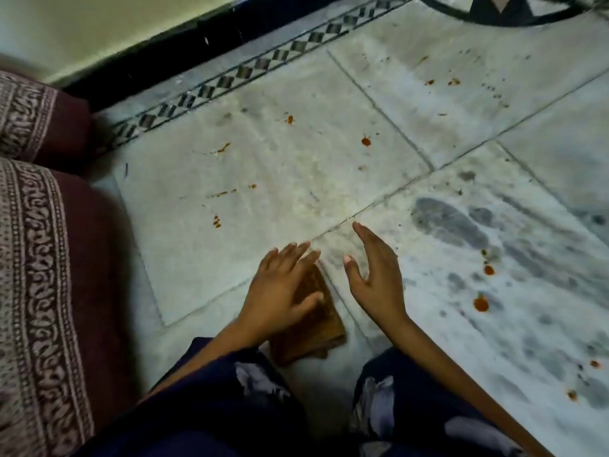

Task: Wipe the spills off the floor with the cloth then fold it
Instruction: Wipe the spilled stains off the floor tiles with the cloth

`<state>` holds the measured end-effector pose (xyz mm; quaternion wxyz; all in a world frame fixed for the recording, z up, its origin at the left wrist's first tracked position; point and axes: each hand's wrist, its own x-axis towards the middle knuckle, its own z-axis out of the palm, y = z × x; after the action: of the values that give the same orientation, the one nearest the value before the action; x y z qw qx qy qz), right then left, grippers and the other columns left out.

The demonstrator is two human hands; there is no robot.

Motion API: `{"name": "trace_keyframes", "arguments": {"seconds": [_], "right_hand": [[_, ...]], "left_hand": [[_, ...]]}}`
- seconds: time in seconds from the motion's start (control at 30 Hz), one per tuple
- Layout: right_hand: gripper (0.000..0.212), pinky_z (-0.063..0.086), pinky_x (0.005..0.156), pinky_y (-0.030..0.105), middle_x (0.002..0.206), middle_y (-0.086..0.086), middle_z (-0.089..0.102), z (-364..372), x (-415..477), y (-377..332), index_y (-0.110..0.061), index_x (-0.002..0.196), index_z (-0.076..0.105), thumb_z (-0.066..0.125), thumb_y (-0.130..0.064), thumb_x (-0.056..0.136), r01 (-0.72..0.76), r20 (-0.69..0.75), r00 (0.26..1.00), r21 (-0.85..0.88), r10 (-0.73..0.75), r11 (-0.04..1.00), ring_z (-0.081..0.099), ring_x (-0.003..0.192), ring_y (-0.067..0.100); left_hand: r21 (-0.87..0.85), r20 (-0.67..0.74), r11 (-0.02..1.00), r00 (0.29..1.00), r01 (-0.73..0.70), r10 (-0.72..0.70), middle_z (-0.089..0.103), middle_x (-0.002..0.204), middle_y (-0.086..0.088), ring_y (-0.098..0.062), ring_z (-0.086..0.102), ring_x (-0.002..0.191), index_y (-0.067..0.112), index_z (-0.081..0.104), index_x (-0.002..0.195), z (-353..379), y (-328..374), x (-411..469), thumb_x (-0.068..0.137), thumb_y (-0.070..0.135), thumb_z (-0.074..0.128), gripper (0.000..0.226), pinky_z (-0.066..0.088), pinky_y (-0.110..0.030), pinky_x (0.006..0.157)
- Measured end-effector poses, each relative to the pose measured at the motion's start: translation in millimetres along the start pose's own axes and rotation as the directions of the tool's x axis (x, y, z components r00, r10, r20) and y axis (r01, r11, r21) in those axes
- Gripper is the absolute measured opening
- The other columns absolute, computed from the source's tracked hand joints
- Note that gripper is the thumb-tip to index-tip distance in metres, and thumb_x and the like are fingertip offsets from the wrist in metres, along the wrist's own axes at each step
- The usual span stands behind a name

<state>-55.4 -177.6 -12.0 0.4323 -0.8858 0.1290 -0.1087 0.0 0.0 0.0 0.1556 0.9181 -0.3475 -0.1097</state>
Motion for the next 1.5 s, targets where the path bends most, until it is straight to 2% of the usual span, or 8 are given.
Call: {"name": "trace_keyframes", "arguments": {"seconds": [0.13, 0.23, 0.3, 0.43, 0.63, 0.93, 1.2, 1.5], "right_hand": [[0.056, 0.028, 0.109, 0.029, 0.142, 0.001, 0.046, 2.4, -13.0, 3.9, -0.016, 0.14, 0.041, 0.04, -0.04, 0.089, -0.038, 0.007, 0.999, 0.019, 0.038, 0.999, 0.04, 0.131, 0.016], [0.056, 0.027, 0.109, 0.029, 0.143, 0.001, 0.045, 2.1, -16.5, 6.5, -0.015, 0.14, 0.041, 0.042, -0.038, 0.089, -0.025, 0.007, 1.0, 0.015, 0.024, 1.0, 0.038, 0.133, 0.016], [0.053, 0.027, 0.109, 0.028, 0.143, 0.0, 0.045, 2.5, -17.6, 6.6, -0.015, 0.14, 0.041, 0.046, -0.032, 0.09, -0.01, 0.012, 1.0, 0.015, 0.01, 1.0, 0.038, 0.132, 0.015], [0.052, 0.026, 0.107, 0.024, 0.142, 0.0, 0.046, 4.3, -15.6, 7.0, -0.016, 0.14, 0.042, 0.047, -0.029, 0.09, 0.02, 0.029, 0.999, -0.003, -0.02, 1.0, 0.038, 0.131, 0.014], [0.055, 0.023, 0.106, 0.021, 0.142, 0.002, 0.047, 7.4, -2.7, 4.7, -0.015, 0.139, 0.042, 0.04, -0.038, 0.089, 0.084, 0.069, 0.994, -0.036, -0.082, 0.996, 0.04, 0.131, 0.014], [0.053, 0.029, 0.106, 0.032, 0.137, 0.008, 0.052, 35.9, 57.7, -16.0, -0.01, 0.136, 0.047, 0.041, -0.034, 0.089, 0.203, 0.172, 0.968, -0.11, -0.183, 0.973, 0.048, 0.126, 0.024], [0.067, 0.026, 0.109, 0.046, 0.141, 0.02, 0.045, 94.9, 105.6, 4.0, 0.0, 0.136, 0.044, 0.03, -0.039, 0.084, 0.31, 0.328, 0.927, -0.406, -0.18, 0.86, 0.04, 0.132, 0.036], [0.072, 0.006, 0.114, 0.03, 0.153, 0.011, 0.017, 126.8, 123.6, 27.3, -0.004, 0.146, 0.024, 0.018, -0.051, 0.092, 0.36, 0.422, 0.896, -0.507, -0.138, 0.783, 0.023, 0.142, 0.027]], "left_hand": [[0.091, 0.304, 0.996, 0.951, 0.023, -0.05, -0.012, 0.158, -0.002, -0.025, -0.014, 0.145, 0.041, -0.009, 0.146, 37.1, 2.4, -27.2, 0.071, 0.082, 0.042, 0.1, -0.017, -0.043, 0.111], [0.149, 0.332, 0.988, 0.94, 0.025, -0.074, -0.026, 0.155, -0.006, -0.031, -0.026, 0.14, 0.048, -0.018, 0.14, 54.1, -6.4, -33.0, 0.064, 0.085, 0.047, 0.107, -0.015, -0.056, 0.11], [0.185, 0.302, 0.982, 0.95, 0.02, -0.076, -0.021, 0.156, -0.009, -0.033, -0.02, 0.141, 0.052, -0.012, 0.141, 58.1, -9.7, -29.3, 0.064, 0.084, 0.043, 0.1, -0.004, -0.062, 0.11], [0.214, 0.175, 0.977, 0.983, 0.014, -0.052, 0.029, 0.152, -0.013, -0.041, 0.04, 0.126, 0.045, 0.035, 0.136, 58.0, -12.2, -19.6, 0.069, 0.066, 0.046, 0.071, 0.037, -0.055, 0.09], [0.183, 0.143, 0.982, 0.987, 0.048, -0.075, 0.051, 0.136, -0.013, -0.039, 0.057, 0.102, 0.024, 0.058, 0.125, 27.0, -34.8, -7.1, 0.063, 0.057, 0.045, 0.071, 0.045, -0.045, 0.078], [0.12, -0.132, 0.922, 0.927, 0.367, -0.352, 0.043, 0.143, -0.005, -0.032, 0.049, 0.115, 0.022, 0.051, 0.133, -47.0, -109.6, -3.1, 0.063, 0.064, 0.038, 0.083, 0.04, -0.041, 0.091], [-0.053, -0.202, 0.827, 0.805, 0.56, -0.558, 0.038, 0.146, -0.006, -0.032, 0.045, 0.121, 0.018, 0.046, 0.136, -29.5, -190.6, 23.4, 0.074, 0.056, 0.051, 0.072, 0.036, -0.041, 0.096], [0.113, -0.122, 0.954, 0.957, 0.279, -0.265, 0.002, 0.159, 0.0, -0.028, 0.009, 0.145, 0.046, 0.021, 0.144, 16.0, -189.2, 4.6, 0.081, 0.068, 0.035, 0.068, 0.002, -0.044, 0.114]]}}
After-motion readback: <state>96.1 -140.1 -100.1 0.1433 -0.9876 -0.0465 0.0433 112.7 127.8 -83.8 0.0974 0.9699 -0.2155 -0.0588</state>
